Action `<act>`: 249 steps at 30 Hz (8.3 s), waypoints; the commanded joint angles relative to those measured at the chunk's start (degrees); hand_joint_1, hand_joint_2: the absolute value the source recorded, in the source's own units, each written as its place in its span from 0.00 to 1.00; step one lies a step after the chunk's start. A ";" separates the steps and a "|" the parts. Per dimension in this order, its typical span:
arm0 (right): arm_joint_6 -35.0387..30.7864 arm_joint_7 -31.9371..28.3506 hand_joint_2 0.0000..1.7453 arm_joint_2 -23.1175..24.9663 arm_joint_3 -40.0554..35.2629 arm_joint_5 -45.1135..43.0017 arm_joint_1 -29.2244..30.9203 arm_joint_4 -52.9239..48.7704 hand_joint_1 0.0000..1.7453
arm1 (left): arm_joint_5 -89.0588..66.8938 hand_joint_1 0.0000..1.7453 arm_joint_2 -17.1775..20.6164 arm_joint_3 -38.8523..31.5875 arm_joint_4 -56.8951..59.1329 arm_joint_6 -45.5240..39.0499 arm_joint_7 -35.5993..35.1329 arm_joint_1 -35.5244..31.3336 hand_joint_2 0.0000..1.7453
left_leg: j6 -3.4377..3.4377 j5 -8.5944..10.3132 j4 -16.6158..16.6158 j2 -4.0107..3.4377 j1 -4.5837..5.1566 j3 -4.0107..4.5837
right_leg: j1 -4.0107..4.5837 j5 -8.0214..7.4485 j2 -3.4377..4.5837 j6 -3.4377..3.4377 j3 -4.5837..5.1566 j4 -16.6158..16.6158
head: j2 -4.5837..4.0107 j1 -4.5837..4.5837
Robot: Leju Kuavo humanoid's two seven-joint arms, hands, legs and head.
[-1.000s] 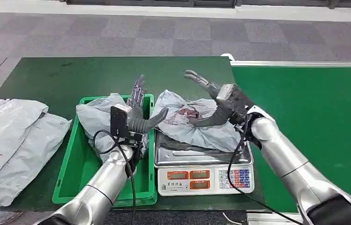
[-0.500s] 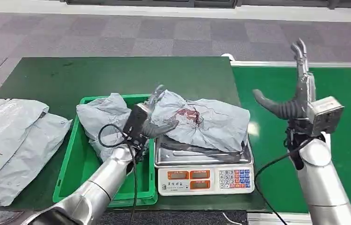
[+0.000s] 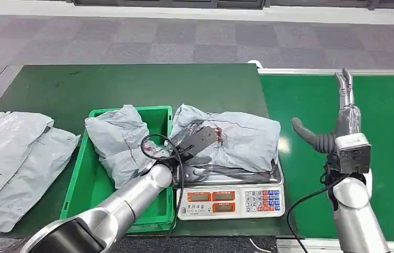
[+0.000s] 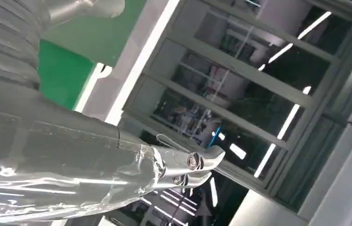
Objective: Moved the parcel from conveyor to table for the left to box.
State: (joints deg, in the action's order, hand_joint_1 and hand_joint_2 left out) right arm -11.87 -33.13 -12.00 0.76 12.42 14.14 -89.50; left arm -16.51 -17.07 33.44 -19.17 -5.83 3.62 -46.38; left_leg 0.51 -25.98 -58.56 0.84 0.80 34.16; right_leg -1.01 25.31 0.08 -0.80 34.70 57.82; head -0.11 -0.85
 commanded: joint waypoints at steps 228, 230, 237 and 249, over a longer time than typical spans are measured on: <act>22.27 37.38 1.00 -8.16 20.10 48.21 26.04 75.00 0.00 | 18.15 0.00 6.17 -22.96 -11.72 7.80 36.38 5.18 1.00 | 0.38 0.11 -0.01 -0.53 0.07 0.16 | -0.06 -0.53 0.42 -0.45 -0.02 -0.53 | 0.00 -0.07; 22.74 36.06 1.00 -7.67 19.78 48.12 26.51 74.71 0.83 | 18.11 0.00 6.39 -23.05 -11.74 7.72 36.38 5.14 1.00 | 0.40 0.12 -0.03 -0.52 0.08 0.22 | -0.08 -0.53 0.42 -0.47 0.04 -0.49 | 0.00 -0.07; 20.80 36.47 1.00 -6.95 19.03 48.60 28.24 74.50 1.00 | 18.17 0.00 6.48 -23.37 -11.48 7.56 36.38 4.95 1.00 | 0.44 0.14 -0.07 -0.42 0.10 0.29 | -0.10 -0.51 0.34 -0.50 0.08 -0.43 | 0.00 -0.07; 19.95 34.90 1.00 -6.59 17.76 49.01 28.97 74.24 1.00 | 17.80 0.00 6.58 -23.75 -11.55 7.44 36.38 5.12 1.00 | 0.35 0.13 -0.01 -0.51 0.07 0.19 | -0.07 -0.52 0.40 -0.44 0.01 -0.50 | 0.00 -0.07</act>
State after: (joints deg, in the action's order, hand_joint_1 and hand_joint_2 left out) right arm 8.74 2.69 -20.77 21.51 61.16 39.89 -17.55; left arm 1.57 -12.13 7.26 -33.03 1.75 40.28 -39.84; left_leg 1.07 -25.79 -58.65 0.68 0.95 34.53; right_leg -1.17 24.85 0.21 -1.38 34.80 57.43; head -0.11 -0.92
